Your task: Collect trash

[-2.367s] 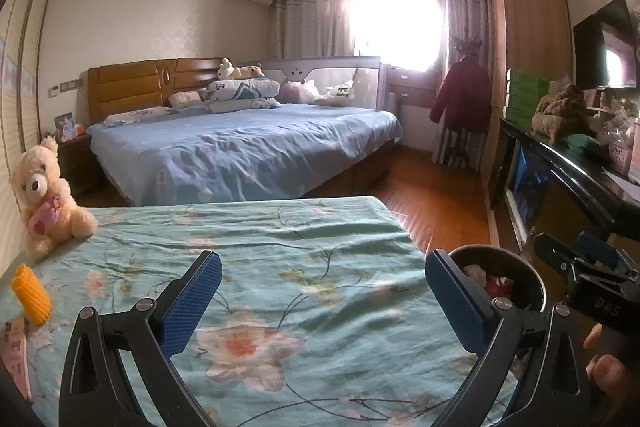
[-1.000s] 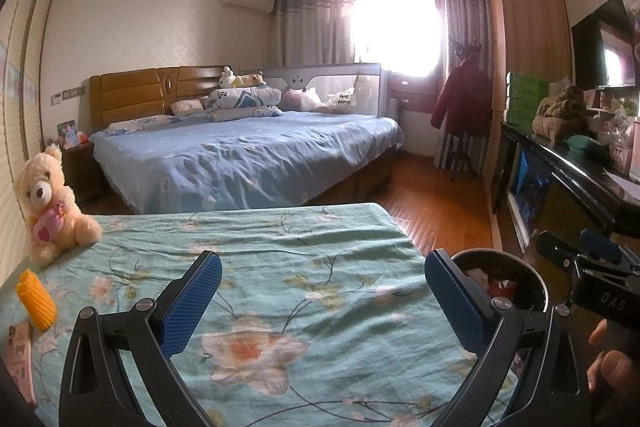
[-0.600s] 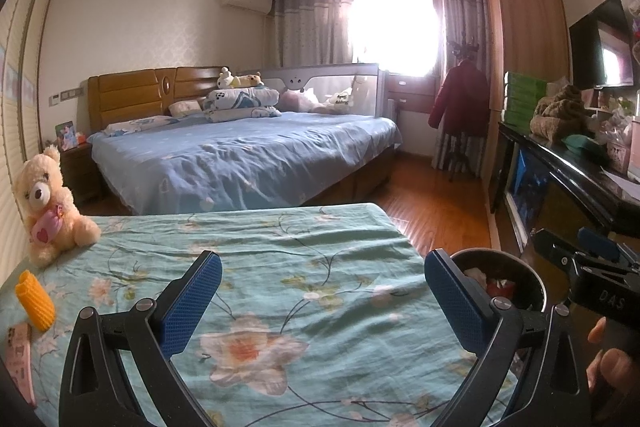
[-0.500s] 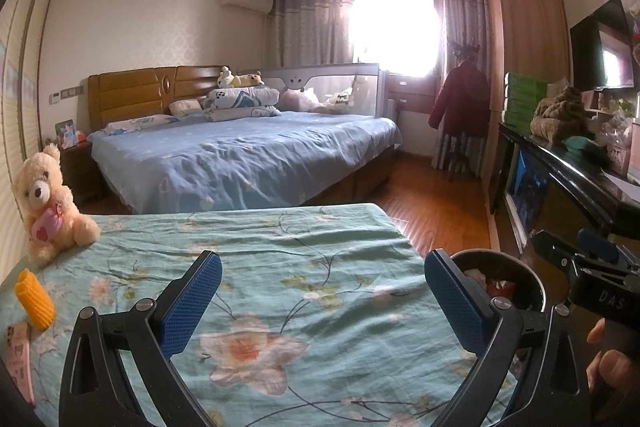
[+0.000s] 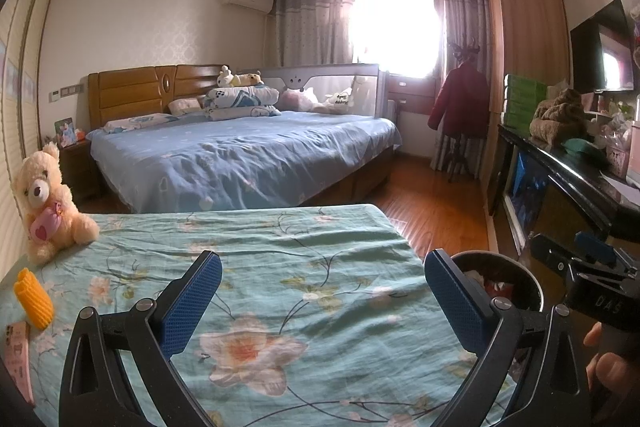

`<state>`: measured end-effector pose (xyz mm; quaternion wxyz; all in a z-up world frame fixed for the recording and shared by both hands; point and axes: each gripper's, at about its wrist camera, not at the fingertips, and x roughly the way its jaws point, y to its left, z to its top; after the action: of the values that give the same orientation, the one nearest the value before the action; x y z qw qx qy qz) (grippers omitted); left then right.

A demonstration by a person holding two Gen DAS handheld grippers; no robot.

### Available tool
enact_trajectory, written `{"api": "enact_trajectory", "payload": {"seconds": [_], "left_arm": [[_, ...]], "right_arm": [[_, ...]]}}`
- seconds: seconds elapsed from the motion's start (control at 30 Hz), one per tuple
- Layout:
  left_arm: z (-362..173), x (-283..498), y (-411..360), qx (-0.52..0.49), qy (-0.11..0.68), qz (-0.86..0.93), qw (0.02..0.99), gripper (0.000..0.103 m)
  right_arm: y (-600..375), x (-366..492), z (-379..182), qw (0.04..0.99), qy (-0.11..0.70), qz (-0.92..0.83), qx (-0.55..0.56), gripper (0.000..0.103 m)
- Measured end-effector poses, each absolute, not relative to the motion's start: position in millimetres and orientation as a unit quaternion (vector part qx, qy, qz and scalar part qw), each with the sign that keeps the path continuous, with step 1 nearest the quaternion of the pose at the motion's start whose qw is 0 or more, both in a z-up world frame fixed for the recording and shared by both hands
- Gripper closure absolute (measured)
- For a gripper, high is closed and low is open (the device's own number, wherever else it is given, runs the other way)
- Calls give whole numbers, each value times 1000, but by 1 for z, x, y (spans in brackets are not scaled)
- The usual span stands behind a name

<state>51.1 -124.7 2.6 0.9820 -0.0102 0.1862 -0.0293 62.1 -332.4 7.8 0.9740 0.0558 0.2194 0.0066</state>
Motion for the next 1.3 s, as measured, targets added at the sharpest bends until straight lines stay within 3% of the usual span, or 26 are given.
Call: {"api": "enact_trajectory", "payload": {"seconds": [1.3], "left_arm": [[3,51,-125,1,178,-32,983,1]], "right_arm": [[-318,62,15,974,219,11,57,0]]}}
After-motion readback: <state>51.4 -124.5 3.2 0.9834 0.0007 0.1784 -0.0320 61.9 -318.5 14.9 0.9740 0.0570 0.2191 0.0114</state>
